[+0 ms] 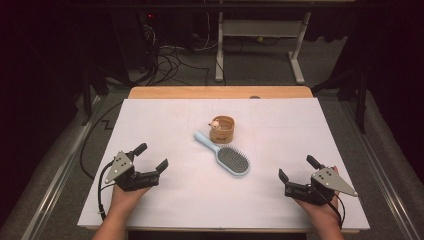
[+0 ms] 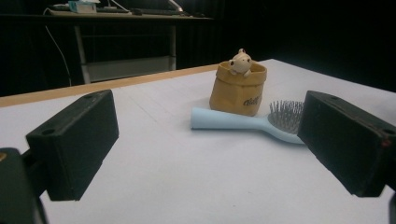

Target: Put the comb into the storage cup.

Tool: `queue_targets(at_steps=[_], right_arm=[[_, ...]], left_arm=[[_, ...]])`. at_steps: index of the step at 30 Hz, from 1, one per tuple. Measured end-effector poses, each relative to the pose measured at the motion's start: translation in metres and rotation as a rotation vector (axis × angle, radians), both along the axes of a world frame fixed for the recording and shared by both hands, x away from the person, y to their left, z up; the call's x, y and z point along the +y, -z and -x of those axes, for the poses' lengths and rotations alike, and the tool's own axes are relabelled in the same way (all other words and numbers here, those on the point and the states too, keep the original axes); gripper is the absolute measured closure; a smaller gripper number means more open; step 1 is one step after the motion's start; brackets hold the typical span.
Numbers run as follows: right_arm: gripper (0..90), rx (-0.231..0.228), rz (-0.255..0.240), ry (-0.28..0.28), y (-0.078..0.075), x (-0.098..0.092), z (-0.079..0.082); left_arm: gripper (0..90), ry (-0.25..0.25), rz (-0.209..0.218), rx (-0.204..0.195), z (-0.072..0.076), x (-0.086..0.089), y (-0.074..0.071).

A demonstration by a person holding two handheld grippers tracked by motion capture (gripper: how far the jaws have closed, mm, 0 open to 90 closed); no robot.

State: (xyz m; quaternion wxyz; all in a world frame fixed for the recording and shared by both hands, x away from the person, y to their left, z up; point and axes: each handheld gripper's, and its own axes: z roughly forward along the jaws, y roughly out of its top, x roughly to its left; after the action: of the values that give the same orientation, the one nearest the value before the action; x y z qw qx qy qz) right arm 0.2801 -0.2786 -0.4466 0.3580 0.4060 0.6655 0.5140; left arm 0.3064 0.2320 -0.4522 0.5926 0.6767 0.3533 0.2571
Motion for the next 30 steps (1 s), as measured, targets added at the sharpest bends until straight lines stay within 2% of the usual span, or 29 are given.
queue_targets(at_steps=[4, 8, 15, 18, 26, 30], right_arm=[[0.5, -0.005, 0.011, 0.002, -0.0003, -0.0004, 0.0022], [0.5, -0.009, 0.006, 0.010, -0.0009, -0.0014, 0.0028], [0.5, 0.000, 0.014, 0.009, -0.0014, -0.0005, 0.0024], [0.5, 0.004, 0.022, 0.007, -0.0019, 0.0008, 0.0023], [0.5, 0.015, 0.040, 0.006, -0.0027, 0.0012, 0.0015], [0.5, 0.044, 0.052, 0.012, -0.0006, 0.0010, -0.0007]], left_arm=[[6.5, -0.003, 0.009, -0.004, -0.0019, -0.0007, 0.0003], [6.6, 0.006, -0.007, 0.019, -0.0017, -0.0008, 0.0002], [5.9, -0.020, -0.053, -0.012, -0.0004, -0.0026, -0.0002], [5.8, -0.018, -0.065, -0.007, -0.0004, -0.0031, 0.0004], [3.9, -0.017, -0.069, -0.010, 0.0005, -0.0025, 0.0004], [3.4, -0.017, -0.081, -0.021, 0.0010, -0.0030, 0.0002]])
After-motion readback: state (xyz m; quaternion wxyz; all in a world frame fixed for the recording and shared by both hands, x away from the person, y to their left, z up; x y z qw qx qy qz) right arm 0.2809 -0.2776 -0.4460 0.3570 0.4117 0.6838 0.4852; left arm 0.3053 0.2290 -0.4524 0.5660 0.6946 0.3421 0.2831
